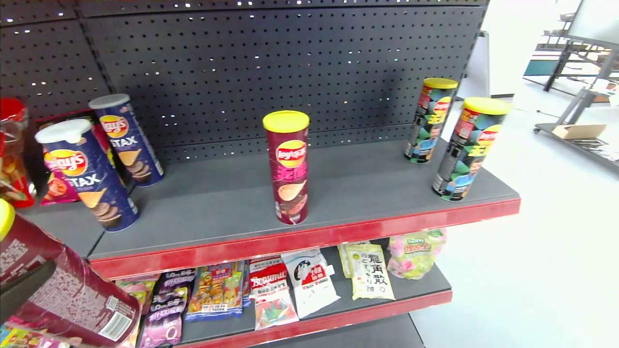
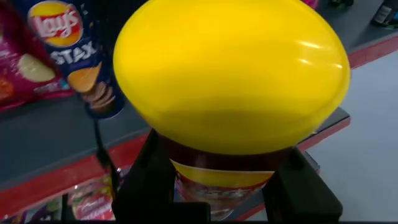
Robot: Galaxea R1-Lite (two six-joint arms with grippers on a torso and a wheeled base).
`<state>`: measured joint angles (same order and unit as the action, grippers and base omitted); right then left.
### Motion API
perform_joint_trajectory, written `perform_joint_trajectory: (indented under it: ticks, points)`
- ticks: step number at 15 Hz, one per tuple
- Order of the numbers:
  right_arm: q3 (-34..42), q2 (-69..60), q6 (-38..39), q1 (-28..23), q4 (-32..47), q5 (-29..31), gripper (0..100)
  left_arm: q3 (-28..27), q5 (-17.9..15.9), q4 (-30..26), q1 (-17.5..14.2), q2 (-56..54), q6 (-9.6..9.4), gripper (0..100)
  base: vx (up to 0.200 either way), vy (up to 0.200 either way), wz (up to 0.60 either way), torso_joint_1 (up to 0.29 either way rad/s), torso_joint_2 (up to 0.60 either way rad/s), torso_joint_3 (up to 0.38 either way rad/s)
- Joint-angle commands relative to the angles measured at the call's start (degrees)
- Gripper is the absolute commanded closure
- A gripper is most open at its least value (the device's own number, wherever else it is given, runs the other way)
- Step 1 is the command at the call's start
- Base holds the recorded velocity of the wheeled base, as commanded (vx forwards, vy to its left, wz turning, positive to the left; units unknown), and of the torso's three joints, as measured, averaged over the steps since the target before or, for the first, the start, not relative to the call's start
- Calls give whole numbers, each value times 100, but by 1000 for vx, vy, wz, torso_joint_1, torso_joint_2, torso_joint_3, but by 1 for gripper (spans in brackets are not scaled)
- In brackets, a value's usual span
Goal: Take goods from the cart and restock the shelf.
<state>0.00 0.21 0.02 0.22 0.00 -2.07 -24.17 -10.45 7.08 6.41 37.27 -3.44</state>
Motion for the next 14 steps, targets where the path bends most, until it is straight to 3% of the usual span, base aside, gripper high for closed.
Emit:
perform_joint_trajectory:
  ticks: [1, 5, 8, 10, 14]
  points:
    - [0, -3, 6, 4, 0, -4, 0, -79, -1, 4, 0, 228, 1, 100, 0, 0, 0, 0, 0, 0]
    - [0, -3, 15, 4, -9, -4, 0, -439, -10, 4, -8, 852, 1, 100, 0, 0, 0, 0, 0, 0]
    - [0, -3, 15, 4, -9, -12, 0, -1019, -71, 171, -8, 1705, 1, 100, 0, 0, 0, 0, 0, 0]
    - [0, -3, 15, 4, 0, -4, 0, -1546, -370, 742, 0, 2707, -25, 100, 0, 0, 0, 0, 0, 0]
    - [0, -3, 15, 4, -9, -12, 0, -2127, -467, 1340, 0, 4008, -43, 100, 0, 0, 0, 0, 0, 0]
